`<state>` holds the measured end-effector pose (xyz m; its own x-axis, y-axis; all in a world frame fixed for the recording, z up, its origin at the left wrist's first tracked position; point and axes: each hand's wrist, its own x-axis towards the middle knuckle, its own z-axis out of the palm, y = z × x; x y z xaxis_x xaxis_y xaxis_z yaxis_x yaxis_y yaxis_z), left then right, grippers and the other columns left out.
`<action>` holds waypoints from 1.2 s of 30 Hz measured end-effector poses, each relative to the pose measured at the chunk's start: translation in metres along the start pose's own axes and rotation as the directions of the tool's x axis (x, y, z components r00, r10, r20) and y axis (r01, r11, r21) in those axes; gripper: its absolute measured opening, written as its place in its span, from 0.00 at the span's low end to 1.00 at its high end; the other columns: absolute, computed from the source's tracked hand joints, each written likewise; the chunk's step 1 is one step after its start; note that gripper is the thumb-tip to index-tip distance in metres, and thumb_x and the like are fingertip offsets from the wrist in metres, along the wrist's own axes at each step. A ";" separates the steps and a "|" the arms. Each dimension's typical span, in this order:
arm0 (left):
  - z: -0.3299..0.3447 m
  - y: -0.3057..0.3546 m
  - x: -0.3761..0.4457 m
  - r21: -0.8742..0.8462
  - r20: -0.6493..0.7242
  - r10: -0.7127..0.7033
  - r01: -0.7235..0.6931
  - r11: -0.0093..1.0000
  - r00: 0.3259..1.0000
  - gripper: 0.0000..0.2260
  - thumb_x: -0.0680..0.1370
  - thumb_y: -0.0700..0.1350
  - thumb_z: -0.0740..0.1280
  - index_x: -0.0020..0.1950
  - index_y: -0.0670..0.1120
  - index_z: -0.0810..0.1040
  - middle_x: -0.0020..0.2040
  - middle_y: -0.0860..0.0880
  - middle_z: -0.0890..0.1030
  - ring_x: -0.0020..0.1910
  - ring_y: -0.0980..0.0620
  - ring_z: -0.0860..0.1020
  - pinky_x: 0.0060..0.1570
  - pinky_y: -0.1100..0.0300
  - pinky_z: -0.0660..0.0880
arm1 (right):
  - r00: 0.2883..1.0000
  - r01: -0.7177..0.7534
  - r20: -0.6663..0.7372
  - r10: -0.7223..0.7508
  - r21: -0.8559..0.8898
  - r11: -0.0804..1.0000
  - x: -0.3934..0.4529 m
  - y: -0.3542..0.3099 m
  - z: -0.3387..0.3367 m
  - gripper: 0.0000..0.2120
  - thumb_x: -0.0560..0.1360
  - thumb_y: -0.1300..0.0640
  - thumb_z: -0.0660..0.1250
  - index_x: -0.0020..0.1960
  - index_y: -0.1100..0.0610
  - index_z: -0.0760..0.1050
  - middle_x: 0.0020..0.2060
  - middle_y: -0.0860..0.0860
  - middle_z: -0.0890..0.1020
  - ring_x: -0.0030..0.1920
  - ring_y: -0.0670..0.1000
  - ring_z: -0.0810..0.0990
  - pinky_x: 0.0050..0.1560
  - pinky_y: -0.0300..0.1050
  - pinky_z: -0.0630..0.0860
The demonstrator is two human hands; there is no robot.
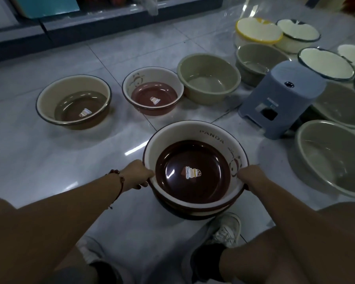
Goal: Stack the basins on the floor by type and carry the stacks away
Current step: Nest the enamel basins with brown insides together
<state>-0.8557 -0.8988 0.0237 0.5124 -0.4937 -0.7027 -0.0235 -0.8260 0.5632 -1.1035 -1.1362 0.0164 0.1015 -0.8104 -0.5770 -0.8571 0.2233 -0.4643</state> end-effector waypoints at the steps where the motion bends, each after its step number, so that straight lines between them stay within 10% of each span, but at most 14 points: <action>1: -0.001 -0.003 0.000 -0.002 -0.002 -0.001 0.001 1.000 1.000 0.05 0.78 0.41 0.66 0.49 0.39 0.78 0.40 0.42 0.81 0.34 0.49 0.78 0.33 0.59 0.74 | 1.000 0.008 0.003 -0.008 -0.016 1.000 0.000 -0.003 0.005 0.16 0.76 0.64 0.63 0.61 0.71 0.74 0.54 0.65 0.79 0.54 0.64 0.80 0.58 0.59 0.79; 11: -0.044 -0.062 -0.014 -0.005 -0.088 -0.083 0.083 0.997 0.993 0.06 0.78 0.42 0.66 0.50 0.39 0.77 0.41 0.41 0.80 0.35 0.47 0.79 0.29 0.61 0.71 | 0.983 0.154 0.133 -0.129 -0.195 0.969 -0.024 -0.044 0.060 0.14 0.77 0.62 0.64 0.58 0.71 0.76 0.39 0.57 0.76 0.40 0.55 0.76 0.31 0.41 0.69; 20: -0.078 -0.131 -0.036 0.160 -0.216 -0.102 0.139 0.977 0.971 0.12 0.79 0.41 0.66 0.36 0.42 0.73 0.32 0.47 0.74 0.31 0.50 0.73 0.25 0.63 0.65 | 0.913 0.372 0.303 -0.274 -0.338 0.864 -0.058 -0.055 0.127 0.18 0.76 0.59 0.67 0.63 0.64 0.72 0.54 0.60 0.81 0.55 0.59 0.81 0.54 0.51 0.79; 23: -0.082 -0.151 -0.035 0.165 -0.225 -0.101 0.140 0.976 0.969 0.08 0.78 0.42 0.67 0.51 0.37 0.76 0.41 0.44 0.78 0.44 0.43 0.79 0.32 0.61 0.70 | 0.865 0.481 0.349 -0.359 -0.379 0.790 -0.067 -0.049 0.143 0.35 0.76 0.55 0.66 0.77 0.56 0.52 0.57 0.58 0.79 0.54 0.59 0.80 0.54 0.55 0.79; 26: -0.079 -0.167 -0.034 0.165 -0.209 -0.105 0.141 0.976 0.972 0.34 0.79 0.44 0.68 0.76 0.37 0.51 0.52 0.41 0.77 0.45 0.46 0.78 0.35 0.60 0.72 | 0.837 0.534 0.392 -0.383 -0.432 0.727 -0.072 -0.046 0.150 0.41 0.76 0.56 0.65 0.80 0.51 0.43 0.56 0.55 0.80 0.52 0.56 0.81 0.50 0.50 0.79; 29: -0.077 -0.176 -0.029 0.226 -0.174 -0.113 0.152 0.962 0.978 0.42 0.80 0.48 0.68 0.79 0.37 0.39 0.60 0.38 0.78 0.47 0.47 0.77 0.43 0.58 0.74 | 0.839 0.540 0.378 -0.392 -0.483 0.689 -0.069 -0.047 0.153 0.43 0.77 0.56 0.65 0.80 0.51 0.40 0.56 0.55 0.81 0.52 0.56 0.81 0.52 0.52 0.79; 36: -0.091 -0.151 -0.034 0.624 -0.212 -0.141 0.245 0.742 0.967 0.34 0.79 0.57 0.66 0.75 0.37 0.59 0.64 0.41 0.76 0.60 0.44 0.78 0.51 0.54 0.74 | 0.848 0.528 0.383 -0.366 -0.657 0.538 -0.070 -0.067 0.155 0.38 0.76 0.53 0.65 0.79 0.54 0.49 0.63 0.55 0.75 0.59 0.58 0.78 0.58 0.54 0.76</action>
<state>-0.7918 -0.7324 0.0020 0.6811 -0.3029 -0.6666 -0.4274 -0.9037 -0.0262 -0.9751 -1.0107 -0.0162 0.5928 -0.5618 -0.5771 -0.7394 -0.6636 -0.1136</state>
